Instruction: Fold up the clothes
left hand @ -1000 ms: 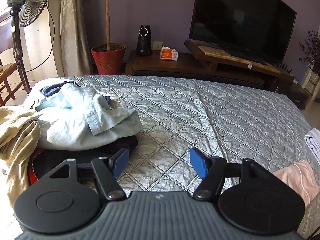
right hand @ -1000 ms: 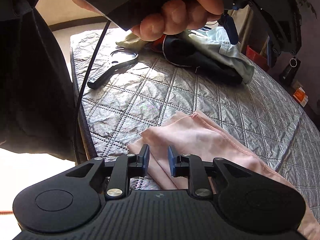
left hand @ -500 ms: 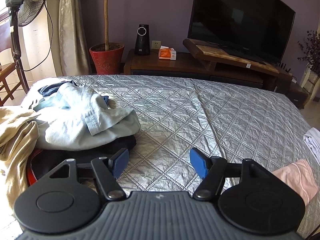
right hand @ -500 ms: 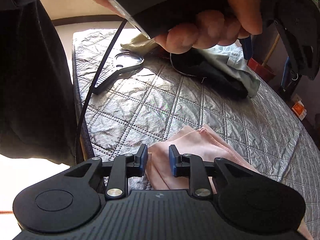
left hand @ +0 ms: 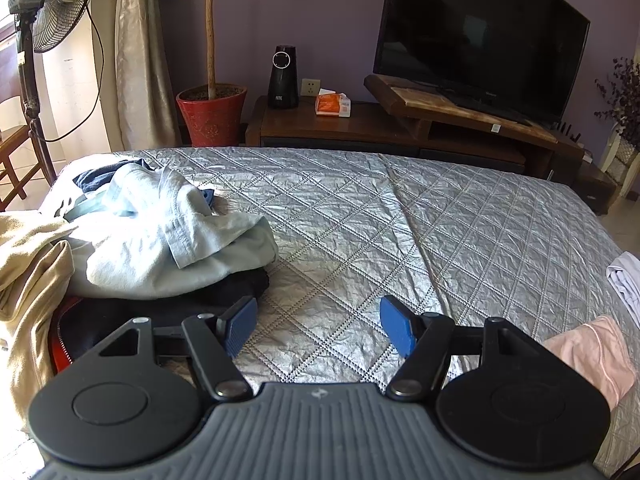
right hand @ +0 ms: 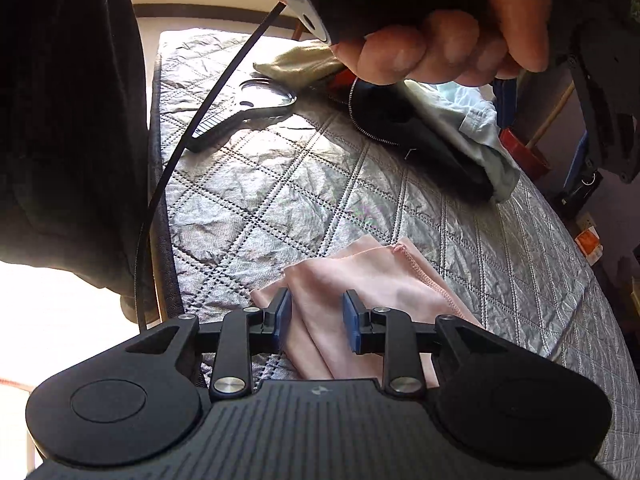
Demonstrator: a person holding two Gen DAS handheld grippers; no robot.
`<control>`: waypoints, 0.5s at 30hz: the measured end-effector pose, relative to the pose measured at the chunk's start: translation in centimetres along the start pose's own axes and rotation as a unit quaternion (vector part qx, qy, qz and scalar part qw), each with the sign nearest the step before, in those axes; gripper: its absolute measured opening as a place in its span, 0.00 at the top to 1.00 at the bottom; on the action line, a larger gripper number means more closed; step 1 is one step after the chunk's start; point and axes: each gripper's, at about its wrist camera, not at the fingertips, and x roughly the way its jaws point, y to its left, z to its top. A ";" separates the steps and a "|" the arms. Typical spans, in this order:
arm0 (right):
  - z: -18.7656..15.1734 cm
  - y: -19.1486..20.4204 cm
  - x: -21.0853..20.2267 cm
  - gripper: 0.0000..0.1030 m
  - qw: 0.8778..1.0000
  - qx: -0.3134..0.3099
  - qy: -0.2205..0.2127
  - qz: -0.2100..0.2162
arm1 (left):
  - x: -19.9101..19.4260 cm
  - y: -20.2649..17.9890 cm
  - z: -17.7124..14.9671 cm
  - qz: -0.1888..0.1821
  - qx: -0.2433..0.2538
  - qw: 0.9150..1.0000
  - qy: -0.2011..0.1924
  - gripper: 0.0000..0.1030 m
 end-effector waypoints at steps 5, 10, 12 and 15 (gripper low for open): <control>0.9 1.6 0.8 0.69 0.997 -0.072 0.003 -0.023 | 0.2 -0.3 -0.1 -0.001 0.006 1.000 0.003 0.37; 0.7 2.0 0.8 0.99 0.998 -0.067 0.005 -0.019 | 0.1 -0.1 0.0 -0.001 0.002 1.000 0.001 0.37; 0.6 1.8 0.6 0.99 0.998 -0.055 0.002 -0.015 | 0.1 0.0 0.0 -0.001 0.000 1.000 0.002 0.37; 0.8 1.2 -0.6 0.99 0.999 -0.034 -0.015 -0.007 | 0.0 0.1 0.0 -0.001 -0.001 1.000 0.001 0.37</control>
